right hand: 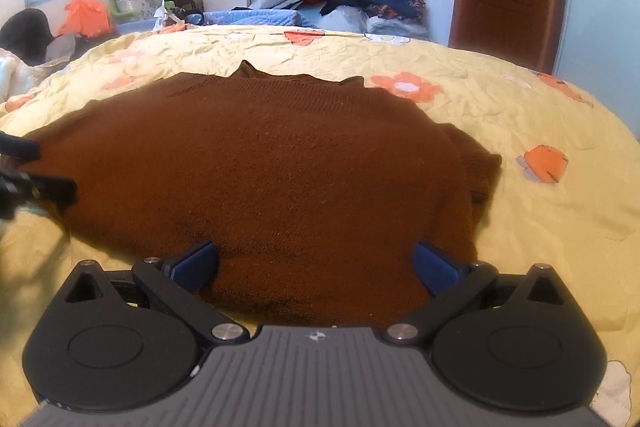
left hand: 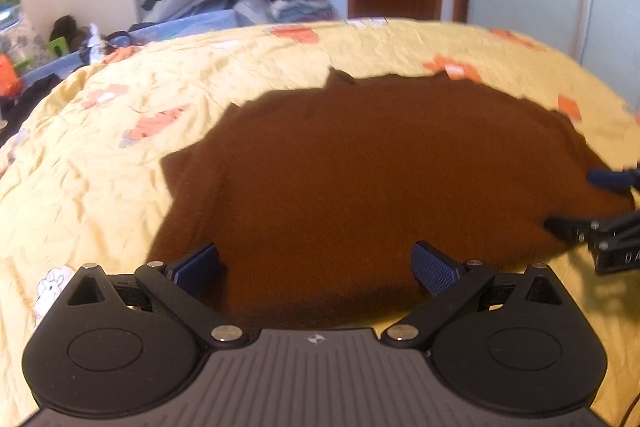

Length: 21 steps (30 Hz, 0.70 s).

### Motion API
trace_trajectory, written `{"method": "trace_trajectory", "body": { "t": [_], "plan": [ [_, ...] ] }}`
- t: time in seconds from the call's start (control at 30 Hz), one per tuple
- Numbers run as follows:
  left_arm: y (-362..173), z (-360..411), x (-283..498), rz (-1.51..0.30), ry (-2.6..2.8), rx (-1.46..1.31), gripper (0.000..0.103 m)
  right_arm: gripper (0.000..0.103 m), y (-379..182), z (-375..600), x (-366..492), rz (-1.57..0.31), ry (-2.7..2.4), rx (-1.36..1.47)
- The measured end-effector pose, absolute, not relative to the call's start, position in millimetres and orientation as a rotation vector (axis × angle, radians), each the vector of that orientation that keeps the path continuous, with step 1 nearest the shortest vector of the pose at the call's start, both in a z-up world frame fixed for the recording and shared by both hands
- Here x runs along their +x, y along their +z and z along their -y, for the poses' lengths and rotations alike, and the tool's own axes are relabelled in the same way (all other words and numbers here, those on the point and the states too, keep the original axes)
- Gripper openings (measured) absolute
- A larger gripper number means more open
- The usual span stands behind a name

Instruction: Fold small clothes

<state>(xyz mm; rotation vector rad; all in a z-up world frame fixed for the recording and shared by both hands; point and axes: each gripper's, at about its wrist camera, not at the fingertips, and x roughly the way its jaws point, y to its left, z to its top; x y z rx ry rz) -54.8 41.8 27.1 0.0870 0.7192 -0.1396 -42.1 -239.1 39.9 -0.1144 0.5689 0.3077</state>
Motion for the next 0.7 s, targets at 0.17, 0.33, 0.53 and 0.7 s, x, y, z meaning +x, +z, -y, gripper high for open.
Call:
{"method": "trace_trajectory", "body": {
  "t": [0.17,0.33,0.53,0.7],
  "plan": [
    [13,-42,-54,-0.73,-0.127,0.153,0.103,0.103,39,240,-43,-0.567,0.308,-0.112],
    [32,-55,-61,-0.73,-0.114,0.041,0.103,0.103,39,240,-43,-0.567,0.308,-0.111],
    [41,-107,-72,-0.776,-0.015,-0.234,0.103,0.103,39,241,-43,-0.566,0.308,-0.11],
    [19,-171,-73,-0.84,-0.041,-0.77,0.103,0.103,38,241,-44,-0.566,0.308,-0.109]
  ]
}}
